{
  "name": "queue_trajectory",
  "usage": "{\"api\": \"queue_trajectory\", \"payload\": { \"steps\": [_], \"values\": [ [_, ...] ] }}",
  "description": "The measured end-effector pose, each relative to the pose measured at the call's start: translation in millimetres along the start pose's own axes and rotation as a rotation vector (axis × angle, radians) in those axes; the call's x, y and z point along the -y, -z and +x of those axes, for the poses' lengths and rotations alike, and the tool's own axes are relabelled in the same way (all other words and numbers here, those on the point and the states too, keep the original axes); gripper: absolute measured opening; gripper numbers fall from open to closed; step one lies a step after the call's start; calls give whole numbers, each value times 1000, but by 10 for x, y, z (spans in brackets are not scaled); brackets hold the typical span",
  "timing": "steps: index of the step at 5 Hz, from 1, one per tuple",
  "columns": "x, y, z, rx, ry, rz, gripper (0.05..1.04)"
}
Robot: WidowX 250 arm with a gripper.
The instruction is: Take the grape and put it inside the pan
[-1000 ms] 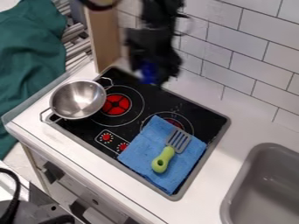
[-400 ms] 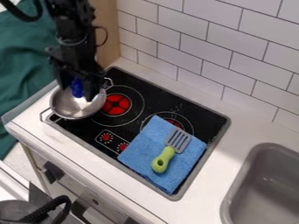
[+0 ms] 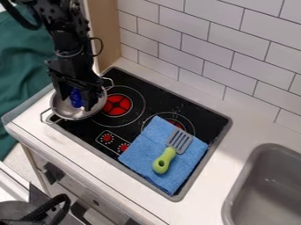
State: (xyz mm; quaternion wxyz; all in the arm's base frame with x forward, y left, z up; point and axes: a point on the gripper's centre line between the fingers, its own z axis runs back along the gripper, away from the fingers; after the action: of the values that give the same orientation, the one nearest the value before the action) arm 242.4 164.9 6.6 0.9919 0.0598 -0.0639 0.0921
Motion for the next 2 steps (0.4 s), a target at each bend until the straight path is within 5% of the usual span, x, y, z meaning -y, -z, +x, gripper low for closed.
{"api": "queue_trajectory", "payload": {
  "steps": [1,2],
  "values": [
    [-10,27,86,28,-14,-12,1018],
    [49,7,114,30,-8,-11,1011]
  ]
}}
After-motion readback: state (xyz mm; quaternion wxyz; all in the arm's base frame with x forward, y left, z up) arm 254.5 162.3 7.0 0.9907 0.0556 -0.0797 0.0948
